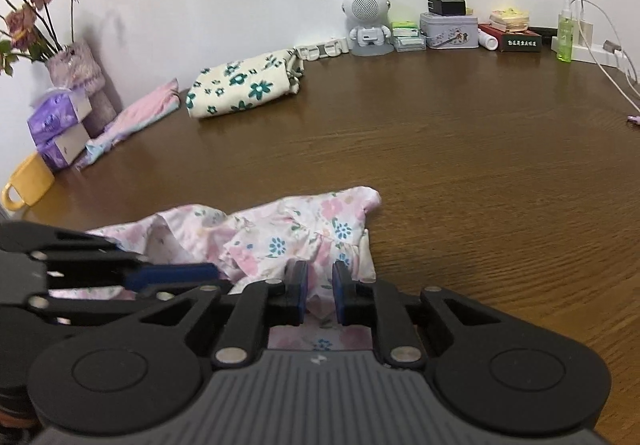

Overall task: Fold clothes
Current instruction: 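Open the left gripper and smooth the folded dress with both grippers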

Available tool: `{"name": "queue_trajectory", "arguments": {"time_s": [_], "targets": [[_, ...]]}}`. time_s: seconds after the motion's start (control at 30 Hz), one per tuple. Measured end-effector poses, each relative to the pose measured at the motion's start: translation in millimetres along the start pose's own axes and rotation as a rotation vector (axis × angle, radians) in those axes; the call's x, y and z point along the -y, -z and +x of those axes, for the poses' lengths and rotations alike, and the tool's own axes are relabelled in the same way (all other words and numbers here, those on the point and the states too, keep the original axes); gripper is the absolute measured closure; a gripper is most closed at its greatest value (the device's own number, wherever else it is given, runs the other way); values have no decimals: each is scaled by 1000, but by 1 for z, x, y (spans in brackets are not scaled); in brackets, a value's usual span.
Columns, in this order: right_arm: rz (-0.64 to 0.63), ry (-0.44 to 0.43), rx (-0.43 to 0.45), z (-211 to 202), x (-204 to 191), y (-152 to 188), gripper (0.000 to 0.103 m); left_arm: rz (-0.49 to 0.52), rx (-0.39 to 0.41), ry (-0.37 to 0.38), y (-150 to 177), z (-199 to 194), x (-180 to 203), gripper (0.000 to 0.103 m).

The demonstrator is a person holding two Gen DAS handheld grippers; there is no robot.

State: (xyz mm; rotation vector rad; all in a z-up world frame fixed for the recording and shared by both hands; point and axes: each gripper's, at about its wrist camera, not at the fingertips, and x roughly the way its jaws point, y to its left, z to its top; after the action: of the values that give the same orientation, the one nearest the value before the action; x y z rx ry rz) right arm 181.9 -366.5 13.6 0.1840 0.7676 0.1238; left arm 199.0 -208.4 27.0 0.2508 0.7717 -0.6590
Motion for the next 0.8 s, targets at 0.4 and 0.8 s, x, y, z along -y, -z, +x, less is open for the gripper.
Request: {"name": "queue_trajectory", "arguments": {"time_s": [0.4,0.8], "targets": [[-42,44,-4,2,-5,6,89,-225,79,12,-18,-10,-20,75],[47,37,55,-11,17,1,88,-164,0,15,-13,36,-7,96]]}}
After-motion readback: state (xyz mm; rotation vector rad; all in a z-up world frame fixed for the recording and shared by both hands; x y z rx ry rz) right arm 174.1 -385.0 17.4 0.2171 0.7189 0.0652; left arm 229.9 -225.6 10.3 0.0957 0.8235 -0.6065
